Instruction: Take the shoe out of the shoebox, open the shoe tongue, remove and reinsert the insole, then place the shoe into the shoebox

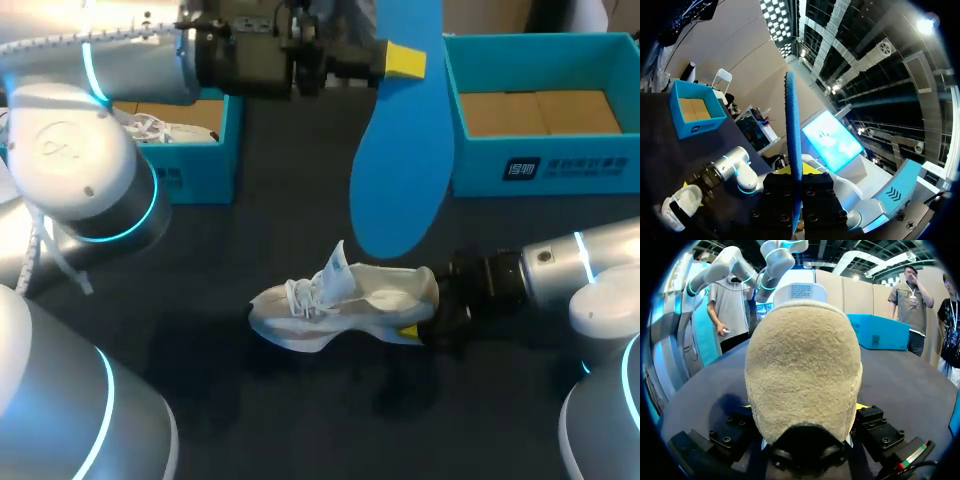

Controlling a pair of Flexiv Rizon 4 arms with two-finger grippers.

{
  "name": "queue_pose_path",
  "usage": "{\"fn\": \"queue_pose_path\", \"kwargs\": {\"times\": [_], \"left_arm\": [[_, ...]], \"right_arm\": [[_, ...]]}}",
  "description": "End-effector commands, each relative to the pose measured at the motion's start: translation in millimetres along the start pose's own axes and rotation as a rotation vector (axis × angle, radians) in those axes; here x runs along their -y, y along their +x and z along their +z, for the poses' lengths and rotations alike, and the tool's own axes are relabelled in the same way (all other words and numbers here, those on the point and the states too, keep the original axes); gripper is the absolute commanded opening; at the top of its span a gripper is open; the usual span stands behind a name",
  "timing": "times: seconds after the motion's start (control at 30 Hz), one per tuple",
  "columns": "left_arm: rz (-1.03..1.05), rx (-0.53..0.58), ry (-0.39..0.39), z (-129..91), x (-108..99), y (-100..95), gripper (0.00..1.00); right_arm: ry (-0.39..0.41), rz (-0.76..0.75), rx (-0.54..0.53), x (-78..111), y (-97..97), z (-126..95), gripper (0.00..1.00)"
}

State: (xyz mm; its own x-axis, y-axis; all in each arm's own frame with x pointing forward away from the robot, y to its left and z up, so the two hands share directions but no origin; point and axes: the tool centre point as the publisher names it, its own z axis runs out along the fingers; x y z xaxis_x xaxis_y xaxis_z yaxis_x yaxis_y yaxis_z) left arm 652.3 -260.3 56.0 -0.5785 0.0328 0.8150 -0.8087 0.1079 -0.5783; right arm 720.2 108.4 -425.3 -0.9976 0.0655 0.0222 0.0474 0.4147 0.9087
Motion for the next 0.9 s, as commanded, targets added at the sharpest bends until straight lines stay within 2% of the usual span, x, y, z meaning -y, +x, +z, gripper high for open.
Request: {"fn": "queue_pose_path", "kwargs": {"times": [0.03, 0.1, 0.37, 0.9], "left_arm": [[-0.034, 0.009, 0.027, -15, -21, 15.4, 0.00], [-0.052, -0.007, 0.022, -16, -28, 22.3, 0.00], [-0.079, -0.034, 0.027, -21, -36, 28.8, 0.00], [-0.096, -0.072, 0.005, -21, -39, 37.1, 0.00]], "right_arm": [[0.004, 0.001, 0.000, 1.3, -1.2, 3, 0.00], [0.004, 0.001, 0.000, 1.3, -1.2, 3, 0.00], [0.004, 0.001, 0.000, 1.3, -1.2, 3, 0.00], [0.004, 0.001, 0.000, 1.3, -1.2, 3, 0.00]]}}
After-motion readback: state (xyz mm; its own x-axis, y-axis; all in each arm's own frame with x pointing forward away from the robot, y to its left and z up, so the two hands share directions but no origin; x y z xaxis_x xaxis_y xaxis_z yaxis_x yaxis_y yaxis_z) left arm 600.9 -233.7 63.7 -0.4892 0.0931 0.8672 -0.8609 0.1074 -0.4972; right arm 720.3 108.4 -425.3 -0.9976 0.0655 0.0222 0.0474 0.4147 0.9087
